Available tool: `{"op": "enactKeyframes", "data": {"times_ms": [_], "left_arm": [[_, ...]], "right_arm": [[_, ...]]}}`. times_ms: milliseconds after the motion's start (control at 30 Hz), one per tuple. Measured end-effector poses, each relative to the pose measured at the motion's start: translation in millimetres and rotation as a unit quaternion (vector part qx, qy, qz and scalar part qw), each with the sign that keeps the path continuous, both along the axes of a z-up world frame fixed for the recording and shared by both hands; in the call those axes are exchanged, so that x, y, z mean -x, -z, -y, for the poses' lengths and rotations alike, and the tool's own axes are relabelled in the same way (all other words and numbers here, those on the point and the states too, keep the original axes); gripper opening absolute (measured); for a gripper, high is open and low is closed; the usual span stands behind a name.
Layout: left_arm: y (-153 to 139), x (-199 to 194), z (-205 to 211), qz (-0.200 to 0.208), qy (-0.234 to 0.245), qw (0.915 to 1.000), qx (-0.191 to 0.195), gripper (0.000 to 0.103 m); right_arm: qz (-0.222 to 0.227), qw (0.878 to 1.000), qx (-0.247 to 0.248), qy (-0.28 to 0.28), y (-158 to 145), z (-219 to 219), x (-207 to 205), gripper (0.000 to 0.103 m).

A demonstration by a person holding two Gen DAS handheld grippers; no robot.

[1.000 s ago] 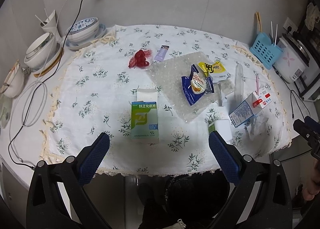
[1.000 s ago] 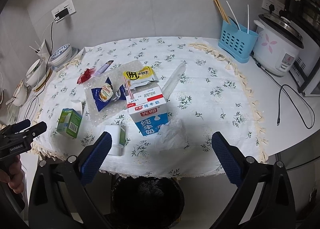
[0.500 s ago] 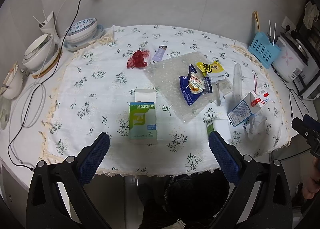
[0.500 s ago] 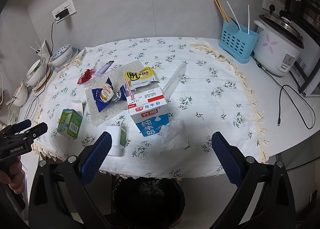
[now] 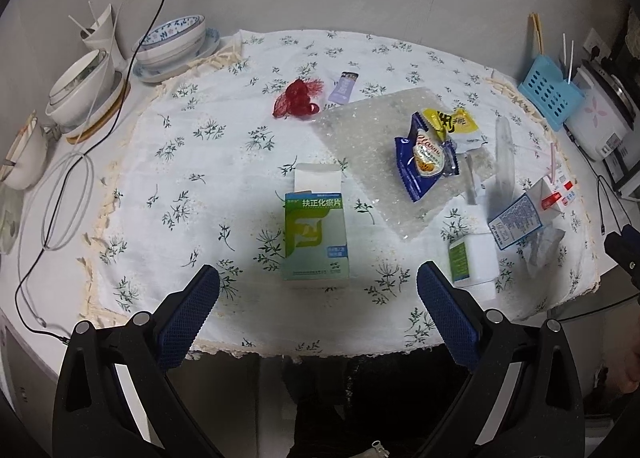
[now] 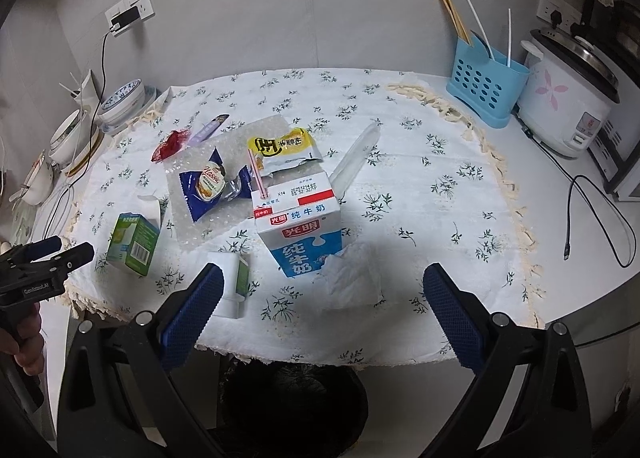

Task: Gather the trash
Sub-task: 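Close left tool on the medicine box while right tool grasps the milk carton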

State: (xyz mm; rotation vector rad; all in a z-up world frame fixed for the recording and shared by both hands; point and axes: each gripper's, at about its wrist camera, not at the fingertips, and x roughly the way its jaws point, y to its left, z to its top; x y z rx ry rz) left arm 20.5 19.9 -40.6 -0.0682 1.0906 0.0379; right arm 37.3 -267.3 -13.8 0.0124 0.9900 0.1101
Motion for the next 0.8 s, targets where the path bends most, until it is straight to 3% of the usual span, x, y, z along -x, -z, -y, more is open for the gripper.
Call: {"op": "enactKeyframes", "data": {"times_ms": [500,800], "left_arm": [[56.6,-50.7,-17.0,-0.057,-0.012,0.9983,-0.002,0.091],[73.3,-71.0,-17.2,-0.076,-0.009,0.9971,0.001,0.082]], "right_arm": [[-0.031,0.999,0.011,0.0,43.9,-15.3,-43.8,0.095],[-0.041,0.999,0.015,-0.003,56.0,-24.7,-64.2,0.087]]}}
